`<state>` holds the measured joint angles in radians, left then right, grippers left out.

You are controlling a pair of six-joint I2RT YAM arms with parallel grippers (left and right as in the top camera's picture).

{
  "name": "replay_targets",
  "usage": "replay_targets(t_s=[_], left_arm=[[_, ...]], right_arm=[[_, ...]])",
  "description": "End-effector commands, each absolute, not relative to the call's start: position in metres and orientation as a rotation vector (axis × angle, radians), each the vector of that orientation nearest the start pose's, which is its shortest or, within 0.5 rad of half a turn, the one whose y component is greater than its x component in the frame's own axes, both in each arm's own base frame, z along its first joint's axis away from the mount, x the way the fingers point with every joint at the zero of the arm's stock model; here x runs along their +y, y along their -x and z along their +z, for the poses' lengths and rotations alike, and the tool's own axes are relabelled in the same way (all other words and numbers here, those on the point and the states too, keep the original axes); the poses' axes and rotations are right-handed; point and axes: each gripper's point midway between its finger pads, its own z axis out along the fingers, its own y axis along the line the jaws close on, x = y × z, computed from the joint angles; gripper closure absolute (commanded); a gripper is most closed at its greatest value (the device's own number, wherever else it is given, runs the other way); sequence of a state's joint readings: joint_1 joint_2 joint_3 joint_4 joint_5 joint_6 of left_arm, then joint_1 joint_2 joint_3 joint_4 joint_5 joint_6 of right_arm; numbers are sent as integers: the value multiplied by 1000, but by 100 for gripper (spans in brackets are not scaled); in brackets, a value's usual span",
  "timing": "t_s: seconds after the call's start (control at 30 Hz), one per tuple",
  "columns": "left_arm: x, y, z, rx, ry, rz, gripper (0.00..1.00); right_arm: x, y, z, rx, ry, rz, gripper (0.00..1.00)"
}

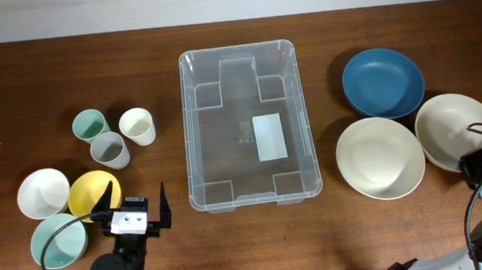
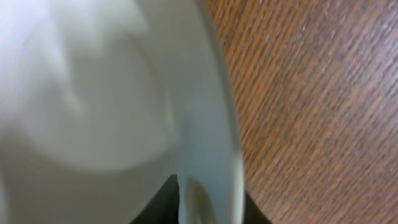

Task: Pack container
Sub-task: 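Lift the cream bowl with right gripper and place it in container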

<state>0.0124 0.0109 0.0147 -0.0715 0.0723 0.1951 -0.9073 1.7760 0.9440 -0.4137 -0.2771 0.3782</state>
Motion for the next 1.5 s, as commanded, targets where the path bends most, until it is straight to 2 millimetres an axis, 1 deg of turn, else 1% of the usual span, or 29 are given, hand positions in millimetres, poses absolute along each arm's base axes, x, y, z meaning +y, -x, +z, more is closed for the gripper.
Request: replay_targets(t_s=[0.0,0.03,0.07,0.2,0.33,0.43,0.47,0.53,0.6,0.63,0.67,0.7,0.73,0.8,0.87,0.9,0.93,1.0,1.03,1.07,1.1,1.13,1.17,1.23,1.27,1.33,1.4,1.43,1.47], left_arm=[[-10,-246,159,1624,-223,106,0],[-10,-246,159,1625,-223,106,0],[-10,-246,159,1624,-223,106,0],[-10,-246,159,1625,-223,105,0],[-10,-246,159,1625,-223,106,0],[-10,-246,159,1624,-223,106,0],[-10,-246,159,1625,-223,106,0],[-10,-246,159,1624,-223,105,0],[-10,-246,159,1625,-223,106,0],[-10,-246,159,1624,-223,106,0],[-10,-246,159,1624,-223,106,0],[-10,-246,159,1624,-223,106,0],[-10,-246,159,1625,-223,106,0],[-10,-246,159,1625,-223,106,0],[-10,-246,159,1625,-223,106,0],[-10,-246,159,1625,-223,106,0],[-10,-246,159,1624,-223,106,0],[-10,-246,159,1625,-223,106,0],[-10,-246,159,1625,-223,106,0],[-10,-246,159,1625,-223,106,0],[-10,-246,159,1624,-223,106,0],[-10,-246,159,1625,-223,106,0],[-10,-246,159,1624,-223,106,0],[-10,-246,159,1624,-223,106,0],[-10,-246,159,1624,-223,106,0],[-10,-246,159,1625,-223,106,0],[-10,-246,159,1625,-223,105,0],[-10,-246,159,1624,-223,106,0],[-10,-246,159,1625,-223,106,0]], right_arm=[[-250,-253,-5,2252,-1623,255,91],[-250,-253,-5,2251,-1622,259,95],[-250,-253,-4,2250,-1621,265,96],[-250,-255,0,2220,-1647,274,96],[-256,-260,21,2172,-1630,263,96],[-265,-267,63,2112,-1561,224,96],[-268,-269,92,2075,-1519,199,96],[-271,-271,122,2035,-1474,174,96],[-269,-274,171,1973,-1394,149,96],[-266,-275,185,1957,-1365,156,96],[-257,-280,209,1939,-1295,185,97],[-243,-289,231,1938,-1192,226,96],[-227,-297,249,1947,-1092,269,96],[-188,-314,273,1996,-908,349,96],[-145,-330,283,2087,-724,393,96],[-115,-339,286,2144,-605,414,96],[-101,-344,287,2168,-555,417,96],[-63,-354,292,2219,-424,397,96],[-40,-361,297,2238,-343,390,96],[-10,-367,303,2256,-247,380,96],[8,-371,306,2272,-193,371,96],[32,-376,308,2299,-121,352,96],[51,-380,307,2327,-68,329,96],[76,-389,305,2366,14,305,96],[107,-400,299,2406,133,307,96],[131,-414,290,2449,199,319,96],[155,-438,264,2522,249,325,96],[160,-444,255,2542,263,322,96],[169,-457,229,2590,290,314,96]])
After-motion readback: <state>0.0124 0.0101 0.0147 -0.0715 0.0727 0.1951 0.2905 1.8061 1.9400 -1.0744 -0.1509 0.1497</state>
